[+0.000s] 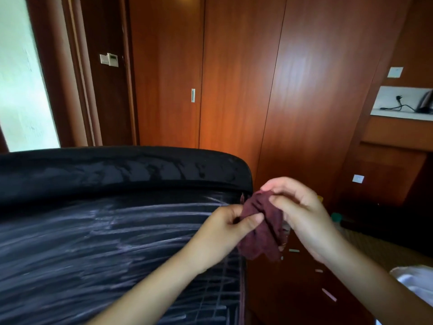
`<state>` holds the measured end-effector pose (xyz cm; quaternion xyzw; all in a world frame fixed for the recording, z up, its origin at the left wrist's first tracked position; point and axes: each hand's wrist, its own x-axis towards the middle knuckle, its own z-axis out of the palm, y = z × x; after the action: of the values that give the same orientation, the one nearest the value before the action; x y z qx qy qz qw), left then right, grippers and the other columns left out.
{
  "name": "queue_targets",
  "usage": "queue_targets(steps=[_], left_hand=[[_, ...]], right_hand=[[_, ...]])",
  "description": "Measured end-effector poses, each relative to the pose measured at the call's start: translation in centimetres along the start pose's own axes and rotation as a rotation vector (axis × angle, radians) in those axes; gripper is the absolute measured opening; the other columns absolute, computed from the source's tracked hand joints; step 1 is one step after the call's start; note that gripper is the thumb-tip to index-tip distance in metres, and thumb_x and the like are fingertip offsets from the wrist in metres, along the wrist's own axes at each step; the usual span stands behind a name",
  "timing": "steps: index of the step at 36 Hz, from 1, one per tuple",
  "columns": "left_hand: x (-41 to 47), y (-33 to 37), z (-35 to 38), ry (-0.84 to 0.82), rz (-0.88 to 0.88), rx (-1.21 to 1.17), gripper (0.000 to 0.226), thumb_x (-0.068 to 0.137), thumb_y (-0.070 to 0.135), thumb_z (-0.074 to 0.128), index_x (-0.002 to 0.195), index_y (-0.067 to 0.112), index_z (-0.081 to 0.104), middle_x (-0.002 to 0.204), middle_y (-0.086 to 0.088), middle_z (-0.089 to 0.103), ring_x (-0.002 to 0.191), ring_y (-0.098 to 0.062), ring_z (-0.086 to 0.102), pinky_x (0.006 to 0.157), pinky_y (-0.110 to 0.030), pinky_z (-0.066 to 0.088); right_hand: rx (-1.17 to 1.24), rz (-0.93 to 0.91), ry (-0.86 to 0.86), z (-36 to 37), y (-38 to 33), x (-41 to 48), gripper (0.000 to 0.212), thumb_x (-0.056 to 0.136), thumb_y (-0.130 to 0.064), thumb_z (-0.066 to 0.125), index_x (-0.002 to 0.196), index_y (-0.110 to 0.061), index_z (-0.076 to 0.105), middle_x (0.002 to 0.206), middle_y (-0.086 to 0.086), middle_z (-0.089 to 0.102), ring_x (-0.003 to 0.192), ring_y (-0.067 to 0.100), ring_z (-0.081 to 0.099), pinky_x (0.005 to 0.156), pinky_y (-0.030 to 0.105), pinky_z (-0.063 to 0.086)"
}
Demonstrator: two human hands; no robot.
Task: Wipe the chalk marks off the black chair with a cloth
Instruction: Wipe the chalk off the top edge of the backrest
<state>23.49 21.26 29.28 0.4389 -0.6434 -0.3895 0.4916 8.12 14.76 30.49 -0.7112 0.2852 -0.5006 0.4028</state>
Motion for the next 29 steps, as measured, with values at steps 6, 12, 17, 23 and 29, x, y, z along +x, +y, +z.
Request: queue_targets(steps=[6, 12, 17, 23, 29], left_hand=[[-0.2, -0.2, -0.4, -0.007, -0.058, -0.139, 0.021, 0.092, 0.017, 0.056, 0.092, 0.000, 0.068, 0.083, -0.009, 0.067, 0.075, -0.016, 0.062, 0.071, -0.022, 0.049], [-0.2, -0.2, -0.6, -0.018, -0.144, -0.308, 0.016, 0.088, 0.019, 0.060, 0.094, 0.005, 0.064, 0.088, -0.010, 0.066, 0.080, -0.021, 0.063, 0.076, -0.030, 0.052], [-0.2, -0.2, -0.8, -0.058, -0.173, -0.440, 0.020, 0.089, 0.017, 0.058, 0.101, 0.003, 0.064, 0.089, -0.010, 0.067, 0.080, -0.018, 0.064, 0.075, -0.026, 0.054], [0.4, 0.7, -1.1, 0.025, 0.015, 0.117, 0.017, 0.094, 0.018, 0.056, 0.096, 0.006, 0.069, 0.086, -0.004, 0.070, 0.079, -0.012, 0.064, 0.078, -0.029, 0.050], [4.4, 1.5, -4.0, 0.524, 0.490, 1.244, 0.025, 0.084, 0.035, 0.061, 0.101, 0.017, 0.067, 0.099, -0.002, 0.063, 0.093, -0.027, 0.058, 0.079, -0.041, 0.041]], right_hand=[[0.109, 0.210, 0.025, -2.3, -0.6, 0.7, 0.035, 0.086, 0.006, 0.045, 0.075, -0.023, 0.063, 0.086, 0.002, 0.055, 0.067, 0.013, 0.050, 0.045, 0.020, 0.039], [-0.365, 0.170, -0.138, -2.9, -0.4, 0.5, 0.016, 0.092, -0.012, 0.052, 0.094, -0.024, 0.063, 0.094, -0.003, 0.060, 0.080, 0.017, 0.058, 0.067, 0.028, 0.048], [-0.231, 0.043, -0.417, -2.2, 0.1, -0.9, 0.049, 0.080, -0.057, 0.061, 0.117, -0.025, 0.056, 0.111, -0.012, 0.064, 0.108, 0.001, 0.059, 0.087, 0.015, 0.045], [-0.145, -0.043, -0.311, -1.4, 2.2, -0.7, 0.019, 0.077, -0.034, 0.072, 0.090, -0.028, 0.059, 0.086, -0.003, 0.066, 0.080, 0.005, 0.062, 0.068, 0.020, 0.048], [-0.600, -0.277, 0.236, -1.8, 3.6, 1.9, 0.020, 0.077, -0.005, 0.070, 0.080, -0.010, 0.051, 0.081, -0.001, 0.049, 0.073, 0.008, 0.047, 0.064, 0.016, 0.035]])
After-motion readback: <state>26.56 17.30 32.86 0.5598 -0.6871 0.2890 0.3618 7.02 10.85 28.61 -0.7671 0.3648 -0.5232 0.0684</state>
